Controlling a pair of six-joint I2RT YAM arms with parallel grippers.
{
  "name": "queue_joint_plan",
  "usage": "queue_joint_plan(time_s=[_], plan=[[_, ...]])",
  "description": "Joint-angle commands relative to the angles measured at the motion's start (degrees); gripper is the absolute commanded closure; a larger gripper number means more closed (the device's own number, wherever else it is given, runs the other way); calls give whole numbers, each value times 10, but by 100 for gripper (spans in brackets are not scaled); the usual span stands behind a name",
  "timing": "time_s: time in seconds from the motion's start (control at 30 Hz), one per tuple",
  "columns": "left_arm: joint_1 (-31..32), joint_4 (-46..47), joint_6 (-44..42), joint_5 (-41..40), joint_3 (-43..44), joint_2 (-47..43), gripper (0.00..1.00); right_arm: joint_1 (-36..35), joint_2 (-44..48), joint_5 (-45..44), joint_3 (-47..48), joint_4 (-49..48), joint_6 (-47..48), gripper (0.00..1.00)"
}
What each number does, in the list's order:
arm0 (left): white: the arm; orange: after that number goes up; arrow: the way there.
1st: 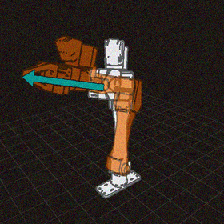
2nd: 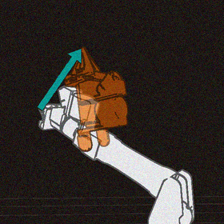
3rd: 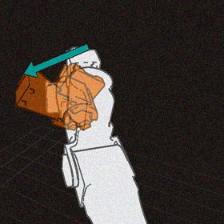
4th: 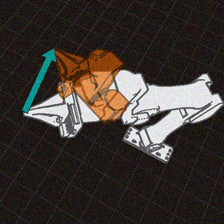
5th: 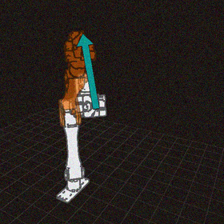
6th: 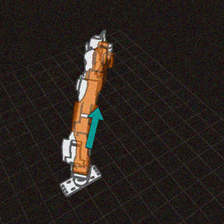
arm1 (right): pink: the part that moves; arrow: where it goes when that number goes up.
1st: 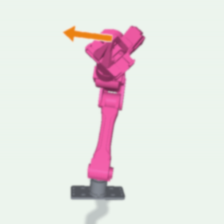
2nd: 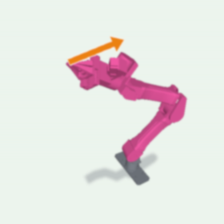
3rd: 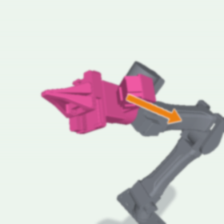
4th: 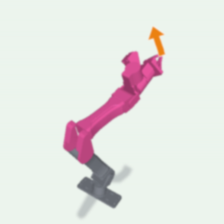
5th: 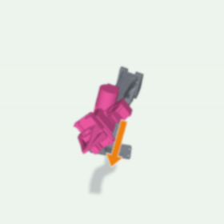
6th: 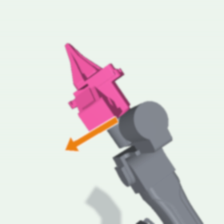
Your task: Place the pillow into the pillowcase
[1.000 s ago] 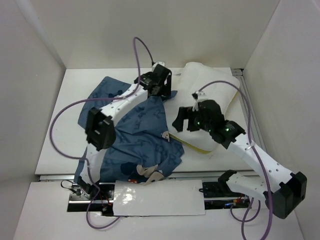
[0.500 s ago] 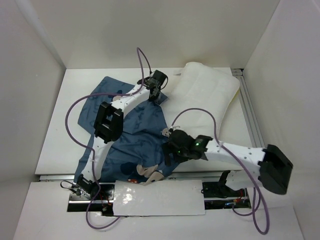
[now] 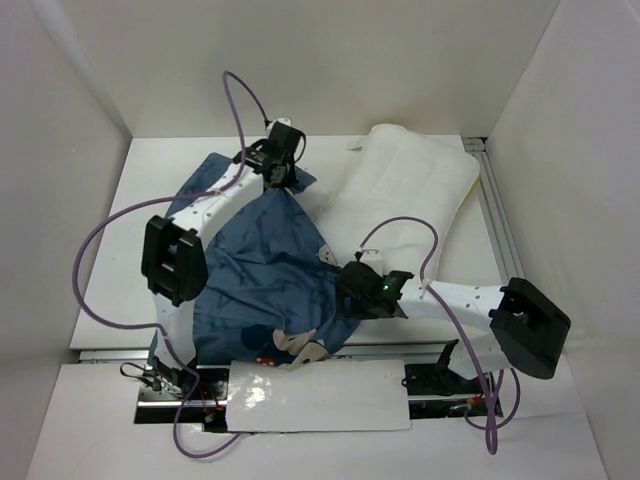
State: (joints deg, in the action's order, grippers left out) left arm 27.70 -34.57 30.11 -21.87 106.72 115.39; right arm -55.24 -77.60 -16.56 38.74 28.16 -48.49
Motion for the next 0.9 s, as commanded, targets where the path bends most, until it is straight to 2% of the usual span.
queue_joint_plan(time_s=[0.0, 0.07, 0.13, 0.17, 0.2, 0.23, 0.27, 0.43, 0.47, 0.53, 0.57, 0.63, 0.67, 0.7, 0.87], plan=[[-31, 33, -4, -24, -22, -51, 100, 13, -2, 5, 0, -74, 27, 0], [-39, 39, -4, -24, -36, -63, 100, 18, -25, 11, 6, -95, 45, 6], [-57, 39, -4, -24, -48, -83, 100, 18, -55, 17, 21, -95, 65, 54], [-57, 39, -4, -24, -49, -83, 100, 18, -55, 17, 30, -95, 65, 55], [-63, 39, -4, -18, -49, -83, 100, 18, -55, 17, 30, -95, 65, 64], [-73, 39, 1, -18, -54, -93, 100, 18, -62, 12, 36, -95, 80, 94], [-78, 39, 1, -12, -54, -104, 100, 18, -62, -1, 50, -77, 81, 100], [-120, 30, 1, -18, -40, -162, 100, 12, 3, -113, 146, -2, 170, 100], [-128, 23, 1, -24, -34, -177, 100, 12, 37, -161, 164, 3, 184, 100], [-159, 17, 1, -24, -22, -233, 100, 12, 76, -203, 213, -13, 223, 100], [-171, 17, 1, -24, -9, -254, 100, 12, 115, -229, 224, -30, 272, 100], [-207, 6, 1, -24, 10, -313, 100, 20, 147, -229, 258, -93, 353, 100], [-227, -3, -13, -36, 38, -349, 100, 27, 175, -199, 290, -127, 400, 100], [-227, -3, -13, -36, 53, -349, 100, 33, 176, -198, 290, -139, 401, 100], [-245, -9, -71, -115, 138, -433, 100, 33, 181, -87, 435, -163, 533, 100]])
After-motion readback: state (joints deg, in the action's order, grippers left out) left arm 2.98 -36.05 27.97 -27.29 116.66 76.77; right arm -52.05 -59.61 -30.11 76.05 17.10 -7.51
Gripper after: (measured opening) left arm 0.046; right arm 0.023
